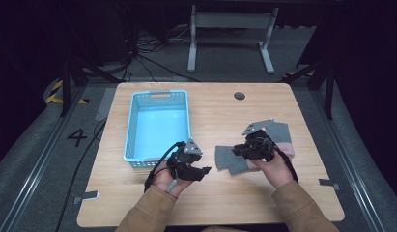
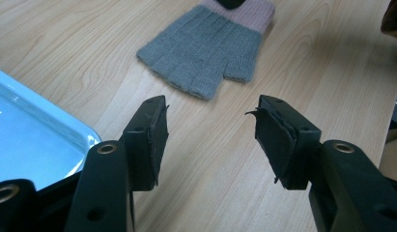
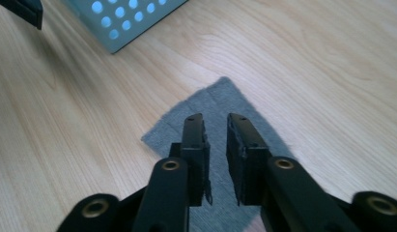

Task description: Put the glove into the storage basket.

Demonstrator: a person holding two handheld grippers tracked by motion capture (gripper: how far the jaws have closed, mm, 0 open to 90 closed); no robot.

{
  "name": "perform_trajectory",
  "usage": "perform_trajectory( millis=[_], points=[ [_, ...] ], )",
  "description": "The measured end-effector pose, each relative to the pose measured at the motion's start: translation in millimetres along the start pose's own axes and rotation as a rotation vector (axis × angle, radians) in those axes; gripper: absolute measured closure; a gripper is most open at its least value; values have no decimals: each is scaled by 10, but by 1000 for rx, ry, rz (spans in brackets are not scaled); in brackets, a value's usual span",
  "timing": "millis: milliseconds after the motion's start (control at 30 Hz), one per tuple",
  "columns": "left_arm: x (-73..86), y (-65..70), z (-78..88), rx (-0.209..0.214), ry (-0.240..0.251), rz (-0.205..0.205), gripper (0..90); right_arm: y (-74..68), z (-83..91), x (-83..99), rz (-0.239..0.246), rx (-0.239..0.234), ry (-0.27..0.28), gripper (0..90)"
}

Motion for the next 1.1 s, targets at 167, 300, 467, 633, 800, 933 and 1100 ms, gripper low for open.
perform_trajectory(
  millis=[167, 300, 467, 633, 800, 933, 1100],
  points=[
    [-9, 3, 4, 3, 3, -1, 458, 97, 165, 64, -32, 25, 17, 887],
    [-8, -9, 1, 2, 5, 2, 457, 227, 314, 139, -69, 61, 31, 889],
    [-10, -22, 6, 3, 6, 6, 457, 441, 442, 280, -130, 117, 29, 889],
    [-4, -22, -4, 5, 0, 3, 458, 652, 460, 466, -199, 161, -12, 887],
    [-6, -27, -5, 7, 1, 6, 456, 800, 421, 629, -257, 172, -53, 887],
    [-13, -26, -11, 8, 5, 3, 455, 854, 415, 700, -279, 171, -69, 887],
    [-36, -16, -26, 13, 5, -3, 454, 889, 416, 776, -299, 180, -85, 887]
  ],
)
Point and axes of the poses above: each handheld gripper's, and its own axes: z roughly backward along the jaws, x roughly out of its underside, y roughly to its right, the point moved 5 cm from there along -z, roughly forward along the jaws, and after that the axes turned 14 degrees about -x, right-handed, at the moved point
